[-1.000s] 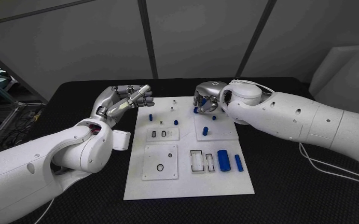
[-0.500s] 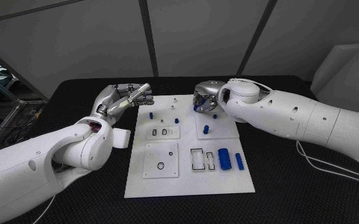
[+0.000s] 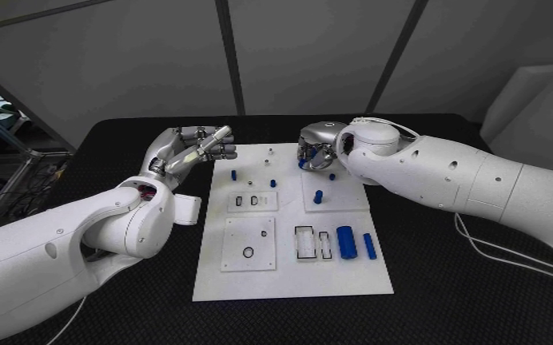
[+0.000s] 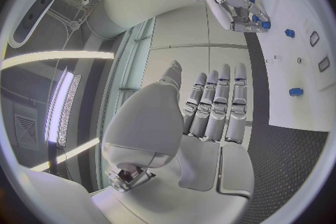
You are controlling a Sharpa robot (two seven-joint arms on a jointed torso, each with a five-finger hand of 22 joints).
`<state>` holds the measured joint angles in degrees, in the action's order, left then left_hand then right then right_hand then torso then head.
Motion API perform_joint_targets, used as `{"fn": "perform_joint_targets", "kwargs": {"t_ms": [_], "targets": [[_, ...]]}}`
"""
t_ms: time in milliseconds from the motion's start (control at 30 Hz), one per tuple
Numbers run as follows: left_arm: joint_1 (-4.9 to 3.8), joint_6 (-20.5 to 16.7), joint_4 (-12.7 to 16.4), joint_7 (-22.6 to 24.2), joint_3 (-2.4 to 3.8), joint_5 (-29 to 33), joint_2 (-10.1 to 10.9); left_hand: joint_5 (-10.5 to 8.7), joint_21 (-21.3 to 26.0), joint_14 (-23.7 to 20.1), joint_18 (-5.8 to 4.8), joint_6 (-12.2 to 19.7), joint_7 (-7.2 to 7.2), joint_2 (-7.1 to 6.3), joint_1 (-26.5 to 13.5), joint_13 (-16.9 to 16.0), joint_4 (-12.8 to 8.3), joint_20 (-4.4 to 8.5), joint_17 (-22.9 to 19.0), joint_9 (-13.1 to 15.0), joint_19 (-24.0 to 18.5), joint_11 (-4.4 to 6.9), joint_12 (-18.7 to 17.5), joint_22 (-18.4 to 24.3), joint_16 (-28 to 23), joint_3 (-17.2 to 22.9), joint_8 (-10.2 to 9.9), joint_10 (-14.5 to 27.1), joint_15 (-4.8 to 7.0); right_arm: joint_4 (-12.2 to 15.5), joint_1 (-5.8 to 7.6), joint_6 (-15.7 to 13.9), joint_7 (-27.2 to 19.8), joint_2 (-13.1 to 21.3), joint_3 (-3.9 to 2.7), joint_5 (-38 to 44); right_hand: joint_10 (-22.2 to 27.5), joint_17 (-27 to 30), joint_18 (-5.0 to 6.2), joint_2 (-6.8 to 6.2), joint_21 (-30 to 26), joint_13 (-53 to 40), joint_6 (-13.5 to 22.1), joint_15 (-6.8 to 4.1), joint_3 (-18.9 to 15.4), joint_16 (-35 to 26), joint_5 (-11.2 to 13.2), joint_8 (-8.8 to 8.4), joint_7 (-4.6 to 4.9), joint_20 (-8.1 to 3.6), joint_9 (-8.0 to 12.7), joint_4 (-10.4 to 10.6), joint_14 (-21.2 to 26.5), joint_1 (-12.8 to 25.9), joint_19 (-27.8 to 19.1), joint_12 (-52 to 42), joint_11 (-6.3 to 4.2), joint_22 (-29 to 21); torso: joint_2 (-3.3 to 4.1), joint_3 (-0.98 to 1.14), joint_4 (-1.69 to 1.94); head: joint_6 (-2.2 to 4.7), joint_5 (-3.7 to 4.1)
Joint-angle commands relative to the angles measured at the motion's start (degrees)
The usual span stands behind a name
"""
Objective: Assemble the parts on the task board
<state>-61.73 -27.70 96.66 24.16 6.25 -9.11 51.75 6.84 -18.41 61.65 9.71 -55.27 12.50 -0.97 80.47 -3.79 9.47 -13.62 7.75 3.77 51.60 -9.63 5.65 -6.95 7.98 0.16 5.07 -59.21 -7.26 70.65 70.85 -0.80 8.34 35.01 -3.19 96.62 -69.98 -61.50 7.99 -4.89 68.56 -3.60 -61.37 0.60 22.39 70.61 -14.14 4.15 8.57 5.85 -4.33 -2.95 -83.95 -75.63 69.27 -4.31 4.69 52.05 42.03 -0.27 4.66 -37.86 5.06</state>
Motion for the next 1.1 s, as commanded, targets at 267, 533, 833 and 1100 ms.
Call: {"fn": "perform_joint_targets", "kwargs": {"t_ms": [267, 533, 833, 1100], "targets": [[-0.09, 0.7, -0.2, 0.1, 0.04, -0.3, 0.2, -0.30, -0.1, -0.2, 0.72, -0.2, 0.42, 0.10, 0.5, 0.0, -0.2, 0.00, 0.1, -0.1, 0.4, -0.34, -0.2, 0.0, -0.4, -0.1, -0.2, 0.1, -0.17, 2.3, 0.00, -6.6, -2.4, 0.9, 0.03, -1.7, -2.2, -2.6, -1.71, -0.04, 3.5, -0.3, -2.2, -0.75, 1.7, 2.7, 0.4, 0.62, -0.20, -0.42, -0.5, 0.1, -2.7, -1.1, 2.5, 0.0, -0.46, 5.0, 0.02, 0.10, -0.04, 0.13, -0.19], [-0.10, 0.8, -0.5, 0.0, 0.04, -0.3, 0.3, -0.30, -0.1, -0.2, 0.72, -0.2, 0.45, 0.15, 0.5, 0.0, -0.2, 0.00, 0.1, -0.1, 0.4, -0.37, -0.2, 0.0, -0.4, -0.1, -0.2, 0.1, -0.19, 3.2, 0.01, -12.9, -1.7, 1.1, 0.01, -3.2, -2.3, -3.2, -1.81, 0.20, 4.1, -0.2, -2.2, -0.74, 2.3, 3.5, 3.7, 0.27, -0.11, -0.43, -0.5, 0.8, -2.6, -0.9, 2.6, 0.5, -0.41, 5.7, 0.10, 0.09, -0.05, 0.73, -0.30], [-0.12, 0.9, -0.6, -0.1, 0.05, -0.3, 0.2, -0.29, -0.1, -0.2, 0.72, -0.2, 0.46, 0.17, 0.5, 0.0, -0.3, -0.01, 0.1, -0.1, 0.4, -0.38, -0.2, 0.0, -0.4, -0.1, -0.3, 0.1, -0.19, -1.0, 0.05, -16.8, -0.1, -3.5, 0.01, -1.7, -2.2, -3.2, -1.81, 0.21, 4.2, -0.2, -2.2, -0.69, 2.5, 3.6, 3.9, 0.15, -0.04, -0.42, -0.5, 0.9, -2.6, -1.1, 2.5, 0.6, -0.35, 5.8, 0.15, 0.00, 0.13, 1.10, -0.25], [-0.18, 1.0, -0.7, -0.3, 0.05, -0.3, 0.1, -0.29, -0.1, -0.2, 0.72, -0.1, 0.47, 0.19, 0.6, 0.0, -0.3, -0.01, 0.1, -0.1, 0.4, -0.39, -0.3, 0.1, -0.4, -0.1, -0.3, 0.1, -0.20, -5.0, 0.07, -17.0, 0.5, -7.7, 0.02, -1.1, -2.0, -3.3, -1.80, 0.09, 4.3, -0.2, -2.0, -0.61, 2.6, 3.7, 3.9, 0.01, 0.09, -0.38, -0.4, 1.0, -2.6, -1.0, 2.4, 0.7, -0.24, 5.8, 0.22, 0.02, 0.03, 1.03, -0.47]]}}
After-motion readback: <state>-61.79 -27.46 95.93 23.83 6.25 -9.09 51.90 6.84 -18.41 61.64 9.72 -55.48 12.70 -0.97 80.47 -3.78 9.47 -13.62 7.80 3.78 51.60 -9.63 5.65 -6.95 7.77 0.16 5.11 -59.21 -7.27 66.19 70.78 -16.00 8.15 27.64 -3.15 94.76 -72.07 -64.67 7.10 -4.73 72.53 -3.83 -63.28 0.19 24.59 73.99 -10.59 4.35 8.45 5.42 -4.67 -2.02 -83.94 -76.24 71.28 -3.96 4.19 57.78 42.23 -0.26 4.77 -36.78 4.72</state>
